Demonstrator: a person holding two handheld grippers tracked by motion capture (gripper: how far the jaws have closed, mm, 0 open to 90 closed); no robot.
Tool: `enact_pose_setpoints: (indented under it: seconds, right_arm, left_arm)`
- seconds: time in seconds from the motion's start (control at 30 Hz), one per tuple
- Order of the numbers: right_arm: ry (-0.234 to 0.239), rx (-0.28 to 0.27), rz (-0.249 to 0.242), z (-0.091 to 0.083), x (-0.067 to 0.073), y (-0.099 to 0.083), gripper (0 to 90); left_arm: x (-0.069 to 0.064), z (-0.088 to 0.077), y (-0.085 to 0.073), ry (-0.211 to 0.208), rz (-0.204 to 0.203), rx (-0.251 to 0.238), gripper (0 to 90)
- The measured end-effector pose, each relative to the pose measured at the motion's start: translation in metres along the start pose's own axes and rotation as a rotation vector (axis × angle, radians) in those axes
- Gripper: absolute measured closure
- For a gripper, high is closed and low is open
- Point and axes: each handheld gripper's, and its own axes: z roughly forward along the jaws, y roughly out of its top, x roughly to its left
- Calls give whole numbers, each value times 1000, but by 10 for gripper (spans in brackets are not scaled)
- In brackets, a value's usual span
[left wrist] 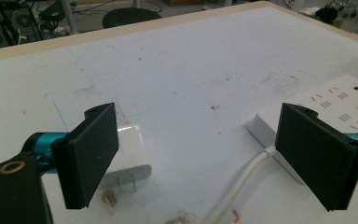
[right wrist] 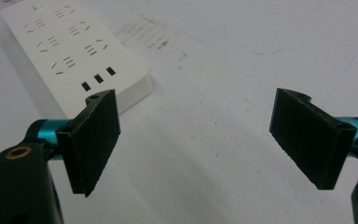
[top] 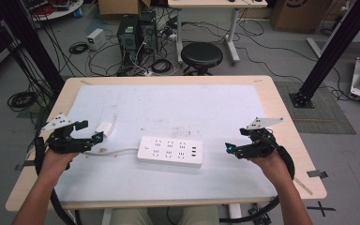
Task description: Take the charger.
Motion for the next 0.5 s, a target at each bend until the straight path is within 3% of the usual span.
enact_pose_setpoints:
  seconds: [0.1,0.27,0.4,0.5]
  right_arm:
    - [0,6,-4,1,1,1,164]
    - [1,8,0,2,2,1,164]
    - [-2,12,2,3,1,1,164]
    - [-1,14,1,4,0,2,164]
  left_arm:
    - [6,7,3,45,-3,17,135]
    - [16,19,-1,81,-14,59,135]
    - [23,26,-7,90,-6,95,136]
    - [29,33,-8,66,-38,114,136]
